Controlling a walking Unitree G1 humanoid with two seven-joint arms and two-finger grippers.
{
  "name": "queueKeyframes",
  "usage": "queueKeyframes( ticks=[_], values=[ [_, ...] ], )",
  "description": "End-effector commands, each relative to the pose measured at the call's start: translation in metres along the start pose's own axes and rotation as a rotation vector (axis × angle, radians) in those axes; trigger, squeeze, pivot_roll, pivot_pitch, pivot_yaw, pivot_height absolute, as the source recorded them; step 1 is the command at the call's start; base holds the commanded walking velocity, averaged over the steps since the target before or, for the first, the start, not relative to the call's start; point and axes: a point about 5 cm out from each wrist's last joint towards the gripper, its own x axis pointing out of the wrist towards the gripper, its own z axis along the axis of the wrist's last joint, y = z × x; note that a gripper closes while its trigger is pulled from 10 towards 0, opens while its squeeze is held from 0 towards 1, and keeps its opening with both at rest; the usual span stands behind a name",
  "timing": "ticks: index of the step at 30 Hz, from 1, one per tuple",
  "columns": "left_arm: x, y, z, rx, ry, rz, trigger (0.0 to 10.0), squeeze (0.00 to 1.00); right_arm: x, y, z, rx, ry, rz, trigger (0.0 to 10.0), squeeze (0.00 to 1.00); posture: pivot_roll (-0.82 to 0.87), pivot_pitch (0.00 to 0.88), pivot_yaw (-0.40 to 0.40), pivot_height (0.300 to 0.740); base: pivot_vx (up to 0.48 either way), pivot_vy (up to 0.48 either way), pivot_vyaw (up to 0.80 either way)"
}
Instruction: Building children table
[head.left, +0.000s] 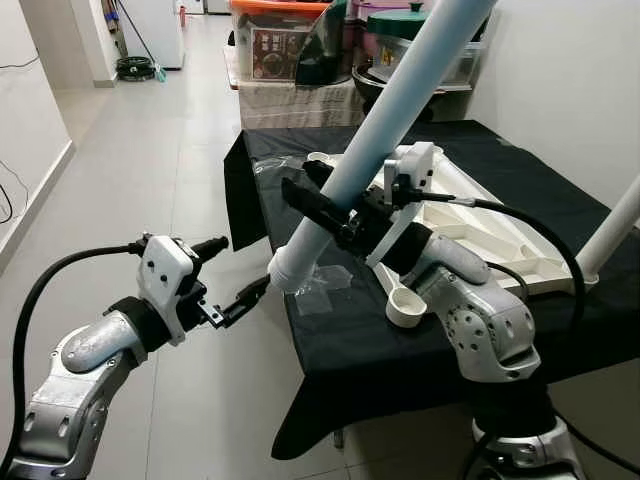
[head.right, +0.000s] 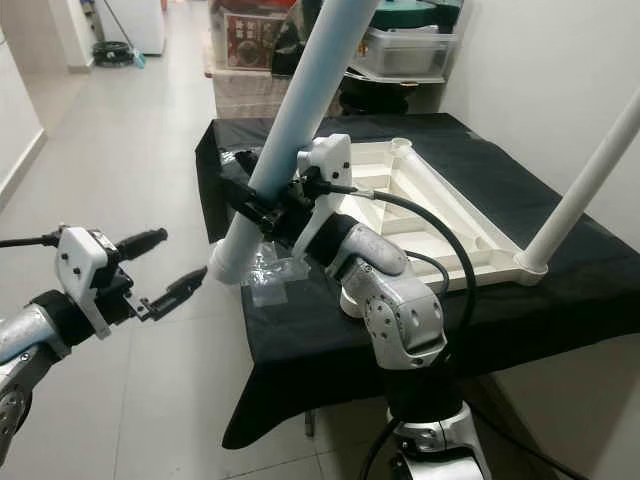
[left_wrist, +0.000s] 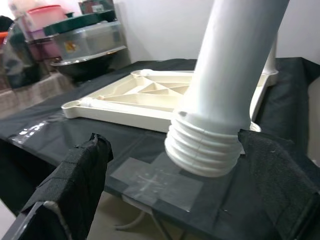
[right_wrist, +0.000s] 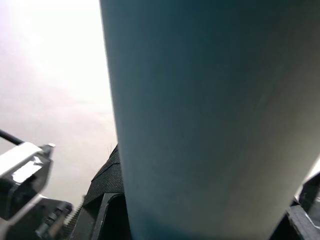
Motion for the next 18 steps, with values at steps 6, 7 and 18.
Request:
queueKeyframes(
  ticks=[6, 7, 18],
  values=[
    [0.009, -0.008, -0.009, -0.042, 0.044, -0.119, 10.0, 0.00, 0.003, 0.013, 0.004, 0.026, -0.021, 0.056, 0.0, 0.00, 0.09, 0.000, -0.064, 0.740, 0.000, 0.000, 0.00],
    [0.011, -0.009, -0.010, -0.043, 0.049, -0.133, 10.0, 0.00, 0.004, 0.014, 0.005, 0.028, -0.022, 0.064, 0.0, 0.00, 0.08, 0.000, -0.058, 0.740, 0.000, 0.000, 0.00],
    [0.021, -0.005, -0.014, -0.013, 0.054, -0.157, 10.0, 0.00, 0.005, 0.035, 0.002, 0.071, -0.014, 0.184, 0.0, 0.00, 0.08, 0.000, -0.055, 0.740, 0.000, 0.000, 0.00]
  ],
)
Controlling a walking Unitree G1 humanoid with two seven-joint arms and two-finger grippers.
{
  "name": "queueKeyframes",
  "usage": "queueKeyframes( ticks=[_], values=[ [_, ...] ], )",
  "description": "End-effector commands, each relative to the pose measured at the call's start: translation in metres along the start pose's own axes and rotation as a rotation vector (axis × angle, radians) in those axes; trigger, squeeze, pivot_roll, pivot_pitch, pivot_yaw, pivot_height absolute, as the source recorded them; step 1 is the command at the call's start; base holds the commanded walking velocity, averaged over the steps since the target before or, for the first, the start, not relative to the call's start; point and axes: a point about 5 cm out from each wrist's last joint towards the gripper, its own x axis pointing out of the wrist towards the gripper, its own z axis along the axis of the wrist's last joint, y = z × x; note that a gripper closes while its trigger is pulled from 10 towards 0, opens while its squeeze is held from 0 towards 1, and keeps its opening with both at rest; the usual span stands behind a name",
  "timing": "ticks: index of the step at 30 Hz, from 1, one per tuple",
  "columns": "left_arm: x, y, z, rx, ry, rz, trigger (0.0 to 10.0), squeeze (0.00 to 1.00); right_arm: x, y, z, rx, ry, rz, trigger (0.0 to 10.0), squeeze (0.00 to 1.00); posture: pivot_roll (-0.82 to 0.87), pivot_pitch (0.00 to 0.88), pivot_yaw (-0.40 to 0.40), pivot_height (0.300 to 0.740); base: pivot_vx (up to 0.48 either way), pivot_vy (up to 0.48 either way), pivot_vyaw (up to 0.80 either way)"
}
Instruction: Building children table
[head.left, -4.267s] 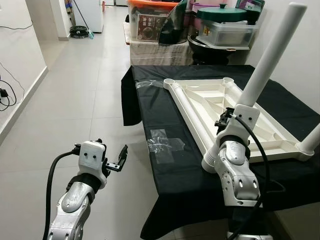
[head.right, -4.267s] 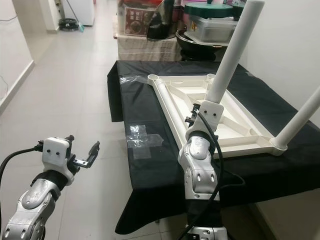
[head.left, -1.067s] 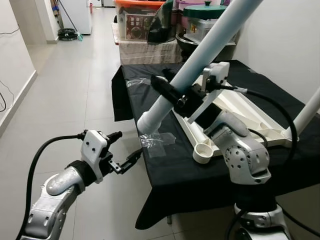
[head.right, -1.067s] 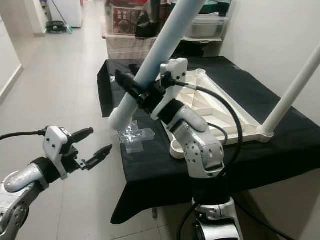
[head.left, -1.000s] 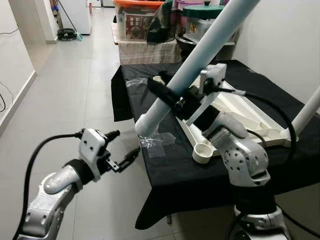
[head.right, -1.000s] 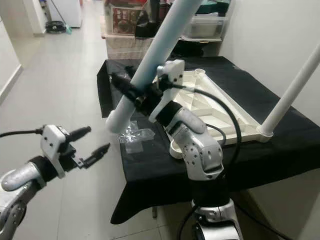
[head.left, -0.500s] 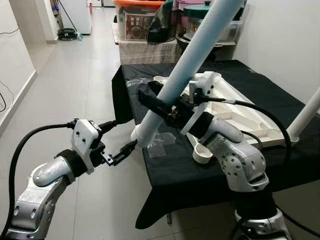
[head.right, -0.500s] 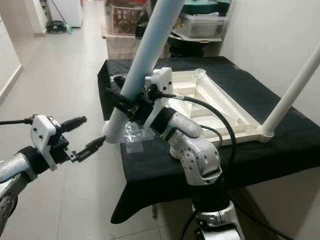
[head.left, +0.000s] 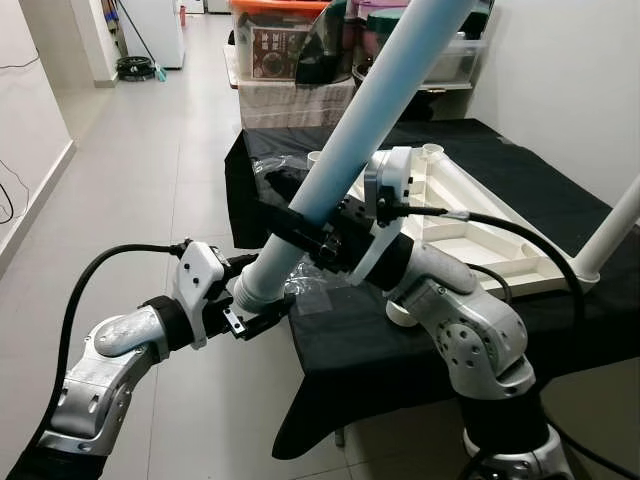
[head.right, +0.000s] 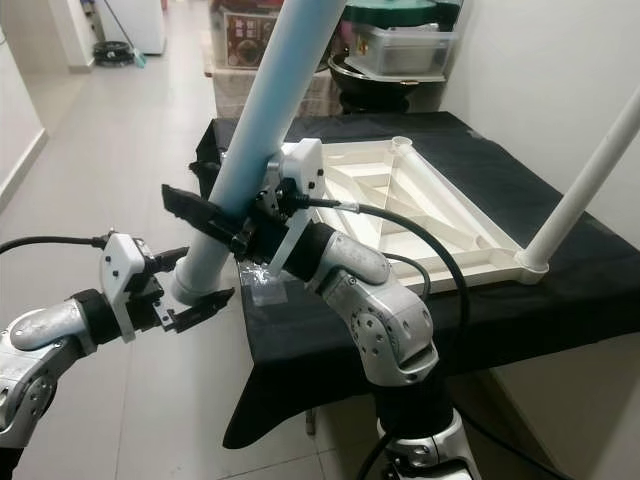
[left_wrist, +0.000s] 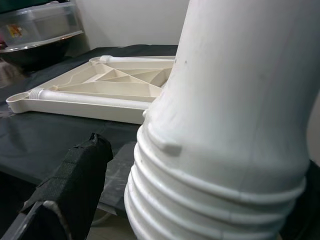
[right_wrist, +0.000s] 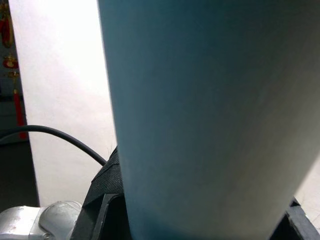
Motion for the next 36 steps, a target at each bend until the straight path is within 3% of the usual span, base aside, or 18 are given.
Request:
queueKeyframes(
  ticks=[1, 2, 3, 7, 8, 13, 23, 24, 25, 26, 27, 28, 36],
  values=[
    [0.001, 0.001, -0.001, 0.014, 0.007, -0.007, 10.0, 0.00, 0.001, 0.008, -0.001, 0.019, 0.009, 0.051, 0.0, 0.00, 0.08, 0.000, -0.051, 0.740, 0.000, 0.000, 0.00],
    [0.001, 0.001, -0.002, 0.016, 0.010, -0.009, 10.0, 0.00, 0.002, 0.009, -0.001, 0.022, 0.009, 0.056, 0.0, 0.00, 0.08, 0.000, -0.051, 0.740, 0.000, 0.000, 0.00],
    [0.001, 0.000, -0.003, 0.013, 0.008, -0.011, 8.8, 0.00, 0.001, 0.009, -0.001, 0.022, 0.011, 0.058, 0.0, 0.00, 0.07, 0.000, -0.049, 0.740, 0.000, 0.000, 0.00],
    [0.001, -0.001, -0.003, 0.011, 0.006, -0.013, 8.8, 0.00, 0.001, 0.010, -0.001, 0.022, 0.012, 0.059, 0.0, 0.00, 0.07, 0.000, -0.050, 0.740, 0.000, 0.000, 0.00],
    [0.001, -0.002, -0.002, 0.017, -0.012, -0.020, 0.0, 0.00, 0.001, 0.009, -0.002, 0.024, 0.016, 0.055, 0.0, 0.00, 0.07, 0.000, -0.057, 0.740, 0.000, 0.000, 0.00],
    [-0.002, -0.011, -0.003, -0.001, -0.054, -0.051, 0.0, 0.00, 0.000, 0.008, -0.004, 0.028, 0.027, 0.038, 0.0, 0.00, 0.04, 0.000, -0.048, 0.740, 0.000, 0.000, 0.00],
    [0.001, -0.012, -0.004, 0.000, -0.049, -0.057, 0.0, 0.00, 0.000, 0.005, -0.005, 0.034, 0.028, 0.012, 0.0, 0.00, 0.04, 0.000, -0.048, 0.740, 0.000, 0.000, 0.00],
    [0.001, -0.012, -0.004, 0.002, -0.038, -0.051, 0.5, 0.00, 0.001, 0.004, -0.006, 0.038, 0.030, 0.000, 0.0, 0.00, 0.04, 0.000, -0.048, 0.740, 0.000, 0.000, 0.00],
    [0.002, -0.011, -0.005, 0.004, -0.029, -0.045, 10.0, 0.00, 0.003, 0.001, -0.007, 0.047, 0.042, -0.034, 0.0, 0.00, 0.05, 0.000, -0.048, 0.740, 0.000, 0.000, 0.00],
    [0.002, -0.011, -0.005, 0.004, -0.029, -0.045, 10.0, 0.00, 0.003, 0.001, -0.007, 0.047, 0.042, -0.034, 0.0, 0.00, 0.05, 0.000, -0.048, 0.740, 0.000, 0.000, 0.00],
    [0.003, -0.011, -0.006, 0.007, -0.024, -0.043, 10.0, 0.00, 0.004, -0.005, -0.007, 0.062, 0.034, -0.086, 10.0, 0.44, 0.05, 0.000, -0.048, 0.740, 0.000, 0.000, 0.00],
    [0.003, -0.011, -0.006, 0.010, -0.023, -0.042, 10.0, 0.00, 0.005, -0.009, -0.006, 0.080, 0.023, -0.115, 10.0, 1.00, 0.05, 0.000, -0.048, 0.740, 0.000, 0.000, 0.00],
    [0.001, -0.016, -0.008, 0.002, -0.017, -0.083, 10.0, 0.00, 0.005, -0.011, -0.002, 0.116, -0.014, -0.129, 10.0, 1.00, 0.05, 0.000, -0.048, 0.740, 0.000, 0.000, 0.00]
  ],
)
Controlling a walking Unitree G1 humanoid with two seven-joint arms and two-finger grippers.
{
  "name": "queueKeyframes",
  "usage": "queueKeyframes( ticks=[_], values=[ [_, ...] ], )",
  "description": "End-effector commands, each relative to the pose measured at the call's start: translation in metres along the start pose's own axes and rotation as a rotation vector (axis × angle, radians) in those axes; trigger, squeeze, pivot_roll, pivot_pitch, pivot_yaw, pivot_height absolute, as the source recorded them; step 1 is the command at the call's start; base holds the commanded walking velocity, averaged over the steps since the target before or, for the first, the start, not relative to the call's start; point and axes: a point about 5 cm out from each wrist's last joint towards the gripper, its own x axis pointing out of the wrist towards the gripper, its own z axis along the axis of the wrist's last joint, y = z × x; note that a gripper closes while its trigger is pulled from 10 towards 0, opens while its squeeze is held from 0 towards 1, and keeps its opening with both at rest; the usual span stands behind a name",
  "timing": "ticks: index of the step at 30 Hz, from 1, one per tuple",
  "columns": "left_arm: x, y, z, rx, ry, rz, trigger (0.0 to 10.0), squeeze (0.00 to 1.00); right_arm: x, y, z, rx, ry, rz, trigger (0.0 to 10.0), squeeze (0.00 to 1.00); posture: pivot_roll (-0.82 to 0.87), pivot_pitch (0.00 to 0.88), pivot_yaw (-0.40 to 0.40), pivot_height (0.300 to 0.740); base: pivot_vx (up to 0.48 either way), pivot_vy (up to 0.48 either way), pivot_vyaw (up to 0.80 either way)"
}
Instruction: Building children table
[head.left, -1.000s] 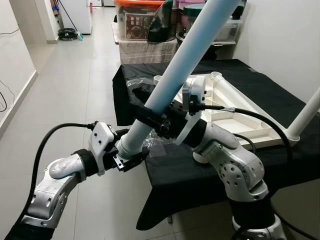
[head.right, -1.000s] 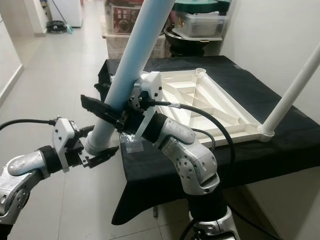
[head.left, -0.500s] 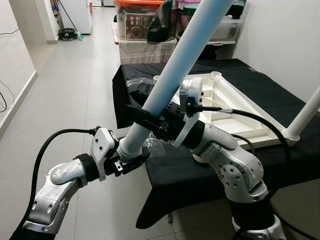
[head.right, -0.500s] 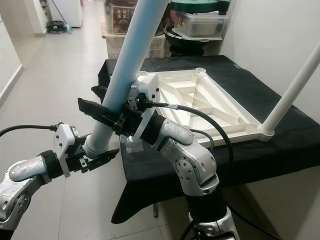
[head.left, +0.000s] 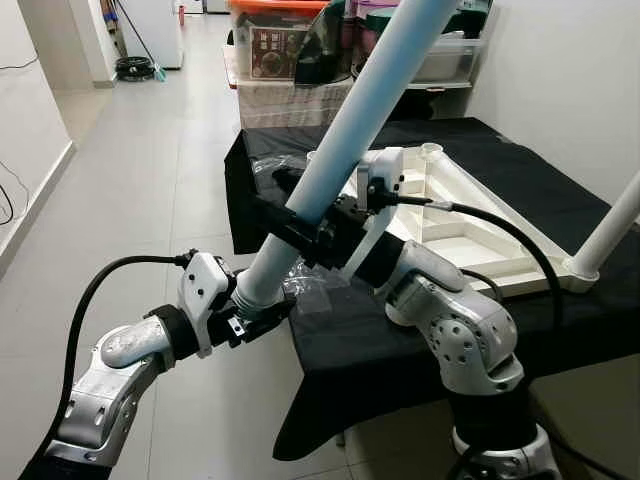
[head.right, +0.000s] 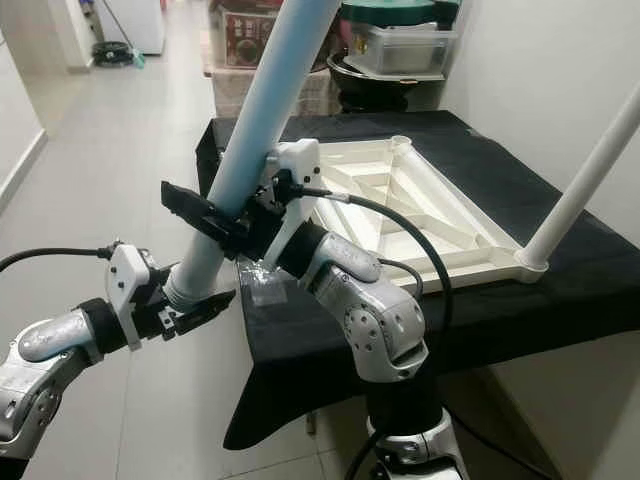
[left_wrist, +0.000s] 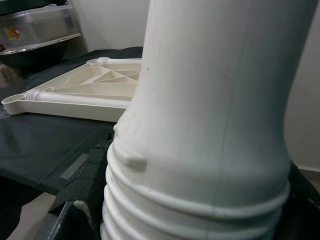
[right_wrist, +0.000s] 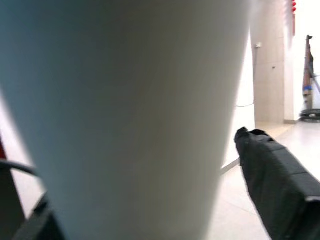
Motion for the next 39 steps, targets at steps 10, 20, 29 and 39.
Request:
queueKeyframes(
  ticks=[10, 20, 29, 39],
  values=[
    [-0.011, -0.021, -0.002, -0.009, 0.066, -0.207, 10.0, 0.00, -0.016, 0.009, -0.001, 0.016, 0.065, 0.254, 10.0, 0.00, 0.06, 0.000, -0.048, 0.740, 0.000, 0.000, 0.00],
    [-0.014, -0.021, -0.002, -0.011, 0.086, -0.223, 10.0, 0.00, -0.023, 0.012, -0.005, 0.031, 0.086, 0.344, 10.0, 0.00, 0.08, 0.000, -0.057, 0.740, 0.000, 0.000, 0.00],
    [-0.015, -0.020, -0.003, -0.013, 0.091, -0.218, 10.0, 0.00, -0.019, 0.009, 0.000, 0.114, -0.004, 0.325, 0.0, 0.00, 0.09, 0.000, -0.057, 0.740, 0.000, 0.000, 0.00],
    [-0.011, -0.023, -0.004, -0.020, 0.084, -0.236, 10.0, 0.00, -0.013, 0.017, -0.001, 0.159, -0.085, 0.289, 0.0, 0.00, 0.08, 0.000, -0.053, 0.740, 0.000, 0.000, 0.00]
  ],
)
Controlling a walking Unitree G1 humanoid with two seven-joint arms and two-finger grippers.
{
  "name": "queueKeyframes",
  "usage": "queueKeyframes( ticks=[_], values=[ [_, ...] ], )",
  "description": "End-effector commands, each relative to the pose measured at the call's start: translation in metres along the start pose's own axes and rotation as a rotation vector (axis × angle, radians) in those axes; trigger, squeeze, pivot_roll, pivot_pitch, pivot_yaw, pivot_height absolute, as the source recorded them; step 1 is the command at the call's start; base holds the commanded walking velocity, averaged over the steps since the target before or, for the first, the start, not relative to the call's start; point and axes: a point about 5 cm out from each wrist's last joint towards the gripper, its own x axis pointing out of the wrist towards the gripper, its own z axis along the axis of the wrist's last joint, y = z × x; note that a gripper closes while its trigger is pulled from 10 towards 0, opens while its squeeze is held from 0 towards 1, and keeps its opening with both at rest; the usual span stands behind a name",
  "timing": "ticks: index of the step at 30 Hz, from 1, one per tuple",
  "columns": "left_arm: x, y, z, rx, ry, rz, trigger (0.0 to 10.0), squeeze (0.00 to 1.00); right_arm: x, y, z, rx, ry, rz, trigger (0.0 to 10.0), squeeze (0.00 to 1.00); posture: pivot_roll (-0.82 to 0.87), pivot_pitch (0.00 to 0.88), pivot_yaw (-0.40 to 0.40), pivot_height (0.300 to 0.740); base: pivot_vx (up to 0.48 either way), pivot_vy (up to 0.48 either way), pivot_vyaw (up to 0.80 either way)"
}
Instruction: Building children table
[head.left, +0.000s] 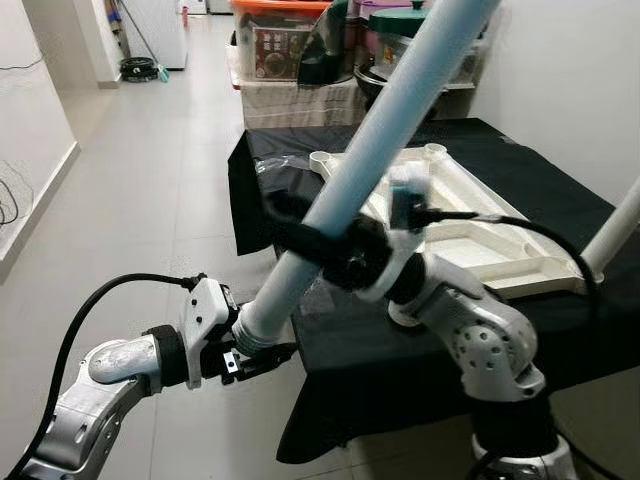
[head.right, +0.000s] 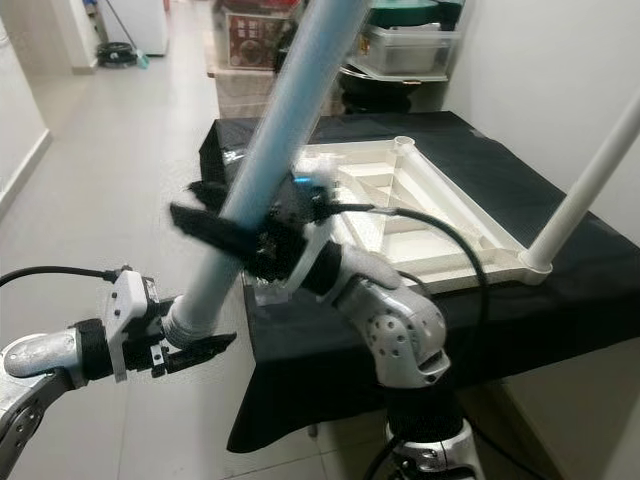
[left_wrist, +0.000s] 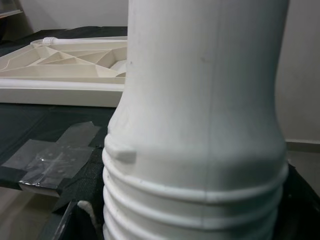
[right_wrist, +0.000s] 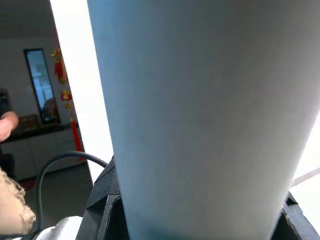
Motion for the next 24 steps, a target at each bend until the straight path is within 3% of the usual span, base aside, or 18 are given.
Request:
queueKeyframes(
  ticks=[1, 6, 7, 8, 9, 15, 21, 24],
  values=[
    [0.005, -0.004, 0.000, 0.006, 0.001, -0.029, 10.0, 0.00, 0.008, 0.008, 0.000, 0.023, -0.042, 0.036, 0.0, 0.00, 0.08, 0.000, -0.053, 0.740, 0.000, 0.000, 0.00],
    [0.007, -0.004, 0.000, 0.019, 0.003, -0.024, 10.0, 0.00, 0.012, 0.011, -0.002, 0.043, -0.066, 0.023, 0.0, 0.00, 0.08, 0.000, -0.053, 0.740, 0.000, 0.000, 0.00],
    [0.008, -0.004, -0.001, 0.025, 0.005, -0.021, 10.0, 0.09, 0.013, 0.012, -0.003, 0.045, -0.070, 0.022, 0.0, 0.00, 0.08, 0.000, -0.053, 0.740, 0.000, 0.000, 0.00],
    [0.008, -0.003, -0.001, 0.032, 0.000, -0.007, 10.0, 0.50, 0.013, 0.012, -0.004, 0.043, -0.071, 0.018, 0.0, 0.00, 0.08, 0.000, -0.053, 0.740, 0.000, 0.000, 0.00],
    [0.007, -0.001, 0.001, 0.031, -0.015, 0.013, 10.0, 1.00, 0.013, 0.011, -0.004, 0.037, -0.069, 0.010, 0.0, 0.00, 0.08, 0.000, -0.054, 0.740, 0.000, 0.000, 0.00],
    [0.004, 0.008, 0.006, 0.044, -0.055, 0.086, 10.0, 1.00, 0.010, 0.003, -0.002, 0.001, -0.055, -0.036, 0.0, 0.00, 0.08, 0.000, -0.057, 0.740, 0.000, 0.000, 0.00],
    [-0.010, 0.022, 0.013, 0.072, -0.079, 0.226, 10.0, 1.00, -0.010, -0.027, 0.007, -0.122, 0.015, -0.159, 0.0, 0.00, 0.09, 0.000, -0.060, 0.740, 0.000, 0.000, 0.00],
    [-0.010, 0.023, 0.013, 0.076, -0.079, 0.234, 10.0, 1.00, -0.011, -0.028, 0.008, -0.129, 0.020, -0.168, 0.0, 0.00, 0.09, 0.000, -0.060, 0.740, 0.000, 0.000, 0.00]
  ],
)
